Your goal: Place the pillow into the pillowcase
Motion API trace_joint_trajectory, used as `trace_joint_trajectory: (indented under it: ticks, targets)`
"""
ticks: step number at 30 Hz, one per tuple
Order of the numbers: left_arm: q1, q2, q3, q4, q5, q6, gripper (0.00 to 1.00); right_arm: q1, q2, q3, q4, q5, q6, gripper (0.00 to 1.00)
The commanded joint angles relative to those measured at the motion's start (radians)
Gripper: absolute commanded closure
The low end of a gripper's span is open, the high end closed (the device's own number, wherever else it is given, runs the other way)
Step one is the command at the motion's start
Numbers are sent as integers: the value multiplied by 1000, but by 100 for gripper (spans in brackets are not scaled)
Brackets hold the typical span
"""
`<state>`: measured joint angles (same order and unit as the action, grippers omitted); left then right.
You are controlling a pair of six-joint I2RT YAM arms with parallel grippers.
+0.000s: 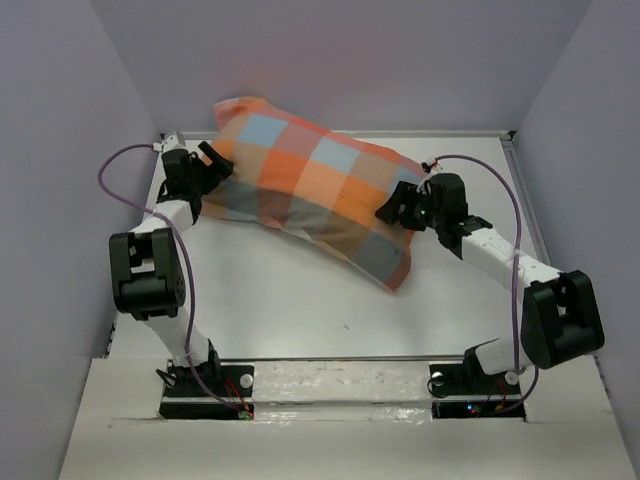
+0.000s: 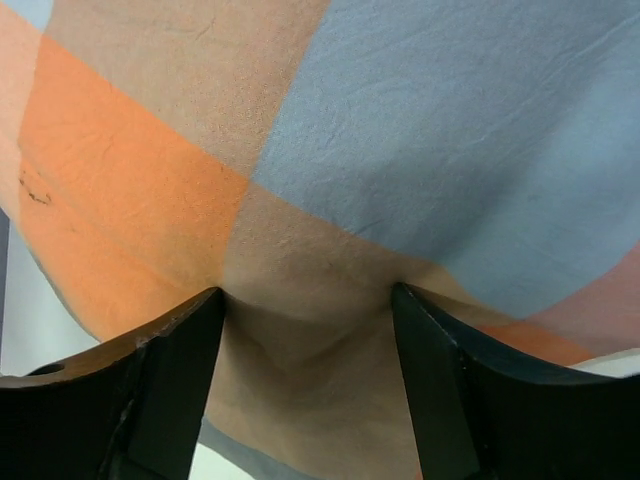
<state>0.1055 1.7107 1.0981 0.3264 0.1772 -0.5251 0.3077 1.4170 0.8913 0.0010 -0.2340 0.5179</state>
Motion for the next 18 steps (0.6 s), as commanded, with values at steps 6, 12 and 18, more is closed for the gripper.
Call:
trace_joint_trajectory:
  ticks: [6, 12, 18]
  targets:
    - [-13, 139, -61, 462, 206, -234, 31, 4, 63, 81, 16, 82, -9, 84]
    - [-13, -25, -280, 684, 151, -360, 100, 4, 33, 87, 17, 146, -16, 100]
    - [-21, -393, -611, 656, 12, -409, 100, 4, -90, 31, -41, 225, -41, 100]
